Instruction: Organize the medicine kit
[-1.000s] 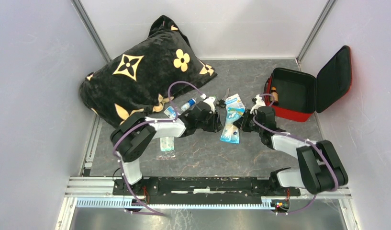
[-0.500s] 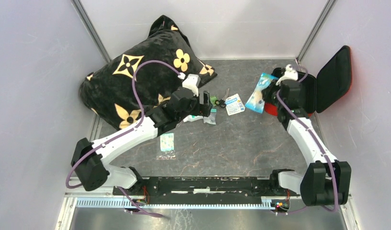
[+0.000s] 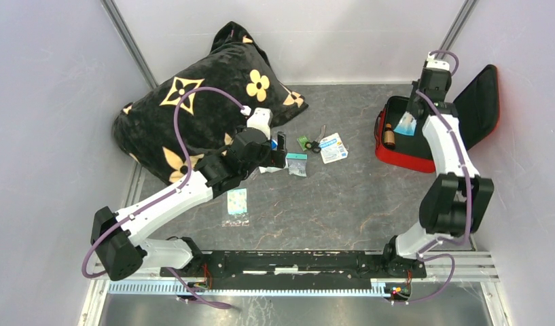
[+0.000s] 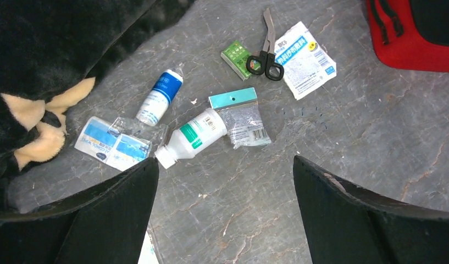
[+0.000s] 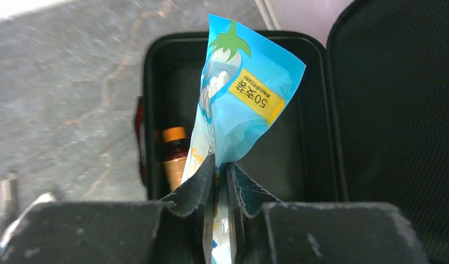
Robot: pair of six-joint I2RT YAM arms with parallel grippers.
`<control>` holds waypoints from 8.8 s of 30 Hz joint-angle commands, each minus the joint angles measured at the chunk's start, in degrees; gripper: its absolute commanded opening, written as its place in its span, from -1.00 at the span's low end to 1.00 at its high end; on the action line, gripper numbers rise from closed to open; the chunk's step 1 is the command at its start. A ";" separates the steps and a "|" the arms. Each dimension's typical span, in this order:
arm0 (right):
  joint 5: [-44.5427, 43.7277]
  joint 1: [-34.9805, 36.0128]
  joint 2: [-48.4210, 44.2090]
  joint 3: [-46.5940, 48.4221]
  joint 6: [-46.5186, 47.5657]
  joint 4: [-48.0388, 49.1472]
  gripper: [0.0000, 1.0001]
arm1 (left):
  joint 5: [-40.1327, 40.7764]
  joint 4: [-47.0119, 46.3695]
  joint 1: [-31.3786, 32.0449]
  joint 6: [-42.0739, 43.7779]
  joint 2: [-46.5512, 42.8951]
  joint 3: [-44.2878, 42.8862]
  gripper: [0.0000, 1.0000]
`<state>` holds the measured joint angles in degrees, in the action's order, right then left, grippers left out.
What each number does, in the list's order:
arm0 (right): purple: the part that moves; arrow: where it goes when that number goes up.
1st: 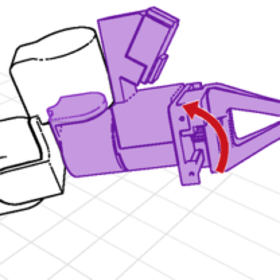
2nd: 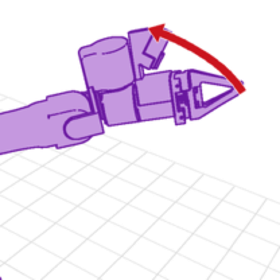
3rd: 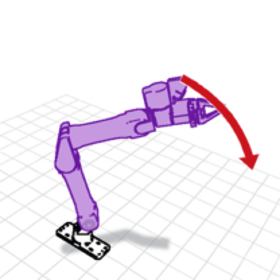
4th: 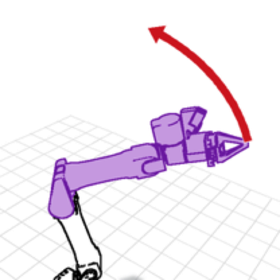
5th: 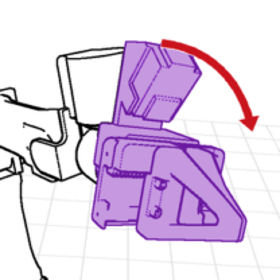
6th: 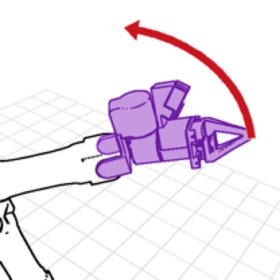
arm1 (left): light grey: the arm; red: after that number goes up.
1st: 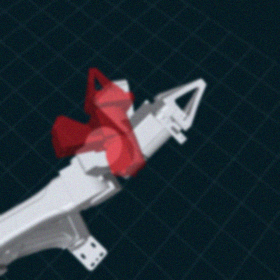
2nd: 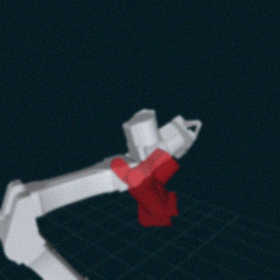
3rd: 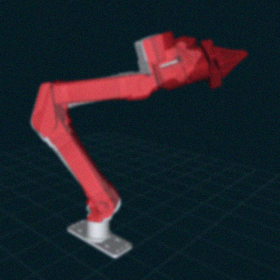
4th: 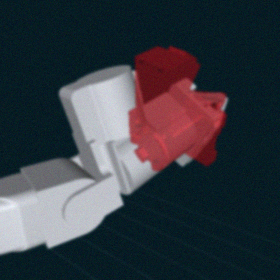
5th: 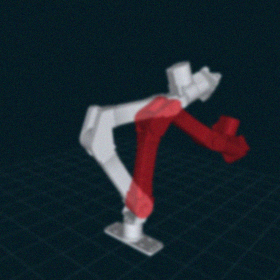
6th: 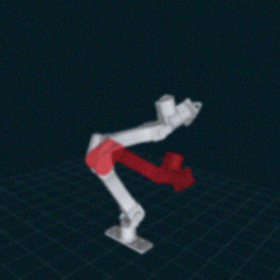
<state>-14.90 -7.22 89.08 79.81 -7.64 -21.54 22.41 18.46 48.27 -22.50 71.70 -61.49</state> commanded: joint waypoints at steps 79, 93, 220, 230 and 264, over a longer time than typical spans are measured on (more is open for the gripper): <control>27.23 16.52 25.89 0.56 8.69 -1.31 -0.13 | -16.00 -3.03 -18.05 -3.71 -1.07 6.83 1.00; 23.56 16.47 16.00 -2.73 5.26 3.36 -0.99 | -16.11 -2.16 -18.09 -3.43 -0.36 6.00 1.00; 26.07 36.10 14.17 -21.95 -12.82 23.42 -0.81 | -21.50 0.39 -22.43 -5.15 -0.58 6.09 1.00; 21.29 32.77 1.64 -24.34 -9.38 19.47 -1.00 | -20.70 0.88 -22.43 -5.09 -1.07 5.95 1.00; 5.12 -8.26 7.72 -16.79 -12.76 22.71 -0.61 | -21.21 1.49 -22.43 -4.94 -0.45 6.47 1.00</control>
<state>-9.32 -14.59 97.65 61.49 -19.99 -1.39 1.10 20.62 25.96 -26.13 71.00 -54.43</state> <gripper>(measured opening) 0.151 0.996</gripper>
